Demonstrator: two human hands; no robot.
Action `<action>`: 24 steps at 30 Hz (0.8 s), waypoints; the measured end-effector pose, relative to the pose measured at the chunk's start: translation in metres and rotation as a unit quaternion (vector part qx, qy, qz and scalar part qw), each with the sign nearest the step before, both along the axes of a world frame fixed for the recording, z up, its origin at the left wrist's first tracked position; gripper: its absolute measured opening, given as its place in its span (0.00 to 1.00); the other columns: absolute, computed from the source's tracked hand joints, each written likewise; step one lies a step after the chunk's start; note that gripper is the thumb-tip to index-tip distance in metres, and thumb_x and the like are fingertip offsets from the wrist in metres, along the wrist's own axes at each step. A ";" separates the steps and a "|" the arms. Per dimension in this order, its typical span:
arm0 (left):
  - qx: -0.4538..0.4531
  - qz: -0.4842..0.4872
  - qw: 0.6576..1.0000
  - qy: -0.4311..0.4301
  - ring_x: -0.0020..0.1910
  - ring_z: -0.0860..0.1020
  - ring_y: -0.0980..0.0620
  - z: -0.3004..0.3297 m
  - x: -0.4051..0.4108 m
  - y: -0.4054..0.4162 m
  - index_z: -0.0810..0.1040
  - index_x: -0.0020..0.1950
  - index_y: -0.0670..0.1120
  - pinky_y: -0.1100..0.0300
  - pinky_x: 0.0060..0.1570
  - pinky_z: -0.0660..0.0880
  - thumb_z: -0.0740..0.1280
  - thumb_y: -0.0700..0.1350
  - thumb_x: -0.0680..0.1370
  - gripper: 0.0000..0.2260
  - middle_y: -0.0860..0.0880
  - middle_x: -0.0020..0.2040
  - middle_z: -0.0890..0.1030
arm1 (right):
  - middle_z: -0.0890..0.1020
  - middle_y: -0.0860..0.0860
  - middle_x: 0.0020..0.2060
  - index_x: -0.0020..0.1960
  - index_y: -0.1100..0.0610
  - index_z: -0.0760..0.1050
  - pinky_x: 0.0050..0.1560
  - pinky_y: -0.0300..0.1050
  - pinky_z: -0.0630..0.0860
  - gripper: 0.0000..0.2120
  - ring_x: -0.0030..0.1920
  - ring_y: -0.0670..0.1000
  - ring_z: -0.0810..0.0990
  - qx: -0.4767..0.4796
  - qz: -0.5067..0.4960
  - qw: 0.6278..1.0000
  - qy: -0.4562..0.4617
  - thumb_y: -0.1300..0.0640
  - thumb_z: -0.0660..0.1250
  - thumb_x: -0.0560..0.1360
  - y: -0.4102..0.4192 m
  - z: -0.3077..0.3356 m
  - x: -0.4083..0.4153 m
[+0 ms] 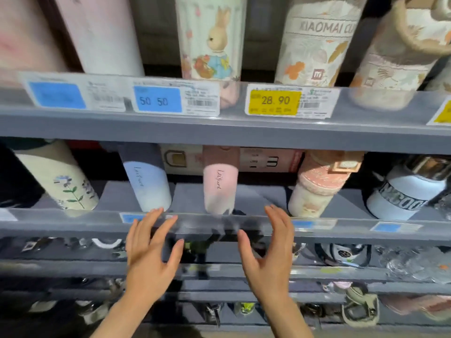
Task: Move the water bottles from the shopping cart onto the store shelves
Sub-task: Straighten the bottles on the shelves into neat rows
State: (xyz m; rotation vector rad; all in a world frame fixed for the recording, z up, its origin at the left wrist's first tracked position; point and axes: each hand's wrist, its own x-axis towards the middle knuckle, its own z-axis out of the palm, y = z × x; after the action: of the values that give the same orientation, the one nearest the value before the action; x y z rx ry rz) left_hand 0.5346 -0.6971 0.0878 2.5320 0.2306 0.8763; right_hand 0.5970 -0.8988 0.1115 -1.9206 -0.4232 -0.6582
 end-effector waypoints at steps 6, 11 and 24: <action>0.015 0.018 0.999 -0.034 0.66 0.70 0.45 0.008 -0.005 0.087 0.73 0.67 0.43 0.34 0.66 0.65 0.62 0.54 0.76 0.23 0.43 0.68 0.70 | 0.63 0.50 0.72 0.76 0.50 0.54 0.71 0.53 0.65 0.44 0.72 0.52 0.64 0.033 -0.055 0.993 0.104 0.49 0.76 0.69 0.084 0.020 0.020; 0.119 -0.006 0.993 -0.012 0.71 0.67 0.45 -0.011 -0.007 0.113 0.68 0.71 0.45 0.40 0.75 0.51 0.59 0.56 0.77 0.26 0.42 0.71 0.72 | 0.67 0.52 0.72 0.76 0.49 0.52 0.66 0.58 0.69 0.45 0.70 0.54 0.68 0.025 -0.132 0.980 0.145 0.53 0.76 0.68 0.107 0.024 0.034; 0.117 -0.040 0.992 0.012 0.70 0.67 0.47 -0.013 -0.010 0.123 0.70 0.70 0.47 0.46 0.76 0.46 0.53 0.61 0.81 0.25 0.47 0.68 0.74 | 0.69 0.57 0.69 0.74 0.45 0.50 0.56 0.64 0.74 0.43 0.65 0.61 0.72 -0.029 -0.164 0.983 0.076 0.48 0.70 0.66 0.087 0.017 0.041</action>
State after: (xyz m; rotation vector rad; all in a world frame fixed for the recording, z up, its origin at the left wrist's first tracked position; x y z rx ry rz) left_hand 0.5249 -0.5740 0.0743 2.7467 0.0334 0.8866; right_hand 0.6377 -0.8123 0.1290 -2.1006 -0.0278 -0.7086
